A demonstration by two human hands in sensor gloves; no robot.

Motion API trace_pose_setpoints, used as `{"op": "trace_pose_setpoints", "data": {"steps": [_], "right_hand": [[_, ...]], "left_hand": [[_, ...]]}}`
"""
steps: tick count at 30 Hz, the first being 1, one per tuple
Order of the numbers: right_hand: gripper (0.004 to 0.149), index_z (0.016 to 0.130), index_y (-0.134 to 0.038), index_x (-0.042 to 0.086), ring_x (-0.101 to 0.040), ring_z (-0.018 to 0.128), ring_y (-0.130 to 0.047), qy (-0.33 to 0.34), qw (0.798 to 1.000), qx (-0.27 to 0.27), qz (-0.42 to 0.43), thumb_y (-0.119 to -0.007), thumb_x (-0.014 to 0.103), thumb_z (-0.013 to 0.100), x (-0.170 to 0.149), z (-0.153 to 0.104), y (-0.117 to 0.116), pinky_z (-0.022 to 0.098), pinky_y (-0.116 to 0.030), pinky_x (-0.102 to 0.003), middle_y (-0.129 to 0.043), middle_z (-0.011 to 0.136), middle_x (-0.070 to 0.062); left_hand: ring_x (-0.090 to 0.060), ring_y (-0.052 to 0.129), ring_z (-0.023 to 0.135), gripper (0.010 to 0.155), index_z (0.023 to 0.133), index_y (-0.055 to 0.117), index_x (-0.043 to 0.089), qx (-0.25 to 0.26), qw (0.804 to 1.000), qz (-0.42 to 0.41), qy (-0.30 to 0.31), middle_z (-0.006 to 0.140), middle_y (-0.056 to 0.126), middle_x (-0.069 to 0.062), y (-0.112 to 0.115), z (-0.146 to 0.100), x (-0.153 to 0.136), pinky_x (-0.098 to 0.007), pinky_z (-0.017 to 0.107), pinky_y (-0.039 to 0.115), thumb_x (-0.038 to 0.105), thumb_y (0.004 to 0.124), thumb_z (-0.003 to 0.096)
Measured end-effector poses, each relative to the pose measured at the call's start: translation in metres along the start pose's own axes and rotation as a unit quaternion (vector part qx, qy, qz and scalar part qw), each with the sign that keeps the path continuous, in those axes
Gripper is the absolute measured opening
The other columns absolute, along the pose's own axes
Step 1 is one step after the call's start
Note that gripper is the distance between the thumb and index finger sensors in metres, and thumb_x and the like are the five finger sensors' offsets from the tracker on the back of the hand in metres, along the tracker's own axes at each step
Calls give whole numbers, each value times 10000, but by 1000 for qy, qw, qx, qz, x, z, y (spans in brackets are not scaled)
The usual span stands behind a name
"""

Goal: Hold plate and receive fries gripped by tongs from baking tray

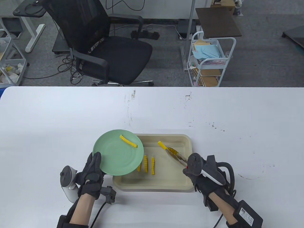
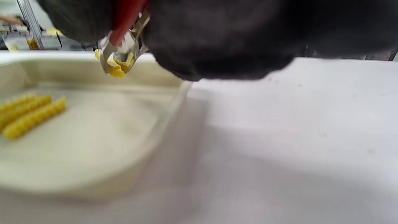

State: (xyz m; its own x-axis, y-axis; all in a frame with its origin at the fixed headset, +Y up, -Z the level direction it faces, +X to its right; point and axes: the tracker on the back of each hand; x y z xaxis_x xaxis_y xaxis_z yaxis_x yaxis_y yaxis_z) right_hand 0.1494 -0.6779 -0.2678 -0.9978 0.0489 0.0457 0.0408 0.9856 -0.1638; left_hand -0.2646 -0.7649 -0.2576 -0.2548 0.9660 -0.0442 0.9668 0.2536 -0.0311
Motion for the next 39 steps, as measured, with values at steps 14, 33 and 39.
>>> {"op": "trace_pose_setpoints", "data": {"steps": [14, 33, 39], "right_hand": [[675, 984, -603, 227, -146, 78, -996, 136, 989, -47, 21, -678, 594, 423, 79, -27, 54, 50, -886, -407, -941, 534, -69], [738, 1001, -574, 207, -135, 107, -985, 154, 986, -57, -38, -663, 634, 406, 117, -19, 47, 73, -876, -402, -916, 569, -57], [871, 1028, -503, 154, -131, 169, -980, 128, 988, -90, 10, -641, 713, 375, 87, -24, 55, 98, -871, -400, -878, 645, -76]], "left_hand": [[-236, 911, 524, 638, 1095, 279, 22, -1, 1000, 2, 0, 925, 655, -119, 1, 0, -1, -540, 498, 724, 419, 500, 647], [-236, 911, 523, 637, 1095, 282, 22, -8, 1000, -4, -3, 924, 657, -118, 3, 0, -2, -541, 498, 724, 418, 500, 648], [-236, 910, 524, 636, 1095, 280, 22, -3, 1000, -6, 2, 925, 654, -119, 1, 1, 0, -541, 499, 723, 418, 499, 648]]}}
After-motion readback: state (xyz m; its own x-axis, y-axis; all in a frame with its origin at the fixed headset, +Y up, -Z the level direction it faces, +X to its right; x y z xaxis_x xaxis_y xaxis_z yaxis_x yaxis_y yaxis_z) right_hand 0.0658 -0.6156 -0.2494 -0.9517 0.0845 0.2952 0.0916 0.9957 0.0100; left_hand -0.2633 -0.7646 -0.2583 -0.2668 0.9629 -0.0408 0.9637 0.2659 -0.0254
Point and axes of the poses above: the tracker on the back of each hand, its own x axis roughly to the thumb side, its own z axis roughly from the wrist to the fingertips, y = z × x
